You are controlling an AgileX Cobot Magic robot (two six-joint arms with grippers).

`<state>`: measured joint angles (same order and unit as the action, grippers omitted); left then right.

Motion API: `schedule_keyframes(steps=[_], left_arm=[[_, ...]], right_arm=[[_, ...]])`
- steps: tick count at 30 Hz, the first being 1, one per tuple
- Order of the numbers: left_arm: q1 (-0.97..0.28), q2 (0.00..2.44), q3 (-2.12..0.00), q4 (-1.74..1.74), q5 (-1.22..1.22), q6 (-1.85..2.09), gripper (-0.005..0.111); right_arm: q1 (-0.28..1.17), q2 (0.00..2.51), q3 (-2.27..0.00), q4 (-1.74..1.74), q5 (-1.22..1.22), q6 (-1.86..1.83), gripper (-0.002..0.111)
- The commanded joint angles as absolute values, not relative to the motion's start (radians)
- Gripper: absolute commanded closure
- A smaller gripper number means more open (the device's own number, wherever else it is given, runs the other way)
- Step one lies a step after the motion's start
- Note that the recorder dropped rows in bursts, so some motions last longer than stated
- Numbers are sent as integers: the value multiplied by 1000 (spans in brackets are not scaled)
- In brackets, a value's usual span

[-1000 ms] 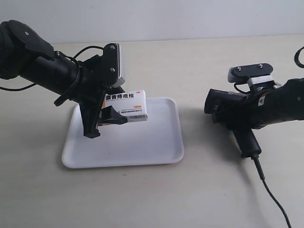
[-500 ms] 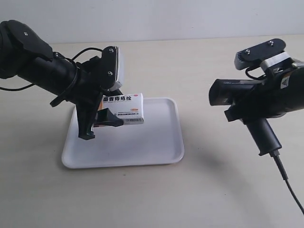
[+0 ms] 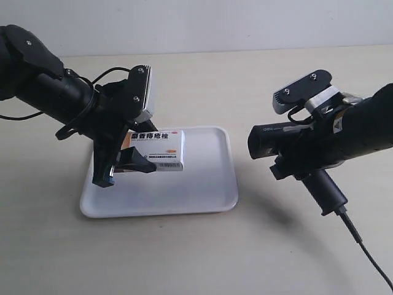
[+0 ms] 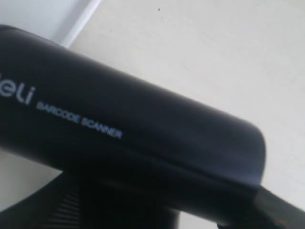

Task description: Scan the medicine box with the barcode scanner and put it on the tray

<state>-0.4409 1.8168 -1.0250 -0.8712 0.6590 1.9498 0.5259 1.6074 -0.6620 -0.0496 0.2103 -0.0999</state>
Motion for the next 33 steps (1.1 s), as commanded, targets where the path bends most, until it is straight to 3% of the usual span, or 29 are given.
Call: schedule_keyframes(steps=[1,19,33], left_arm=[[-438,1792,-1023,-869,681,1904,107],[-395,1792,-1065,-874,712,1666,107],[-395,1860,-1061,-884,630,1758,107]], right_arm=[[530,1629,-667,-63,171,-105,108],[472,1560,-752,-116,330,-8,108],[464,1752,-752,-112,132,56,108]])
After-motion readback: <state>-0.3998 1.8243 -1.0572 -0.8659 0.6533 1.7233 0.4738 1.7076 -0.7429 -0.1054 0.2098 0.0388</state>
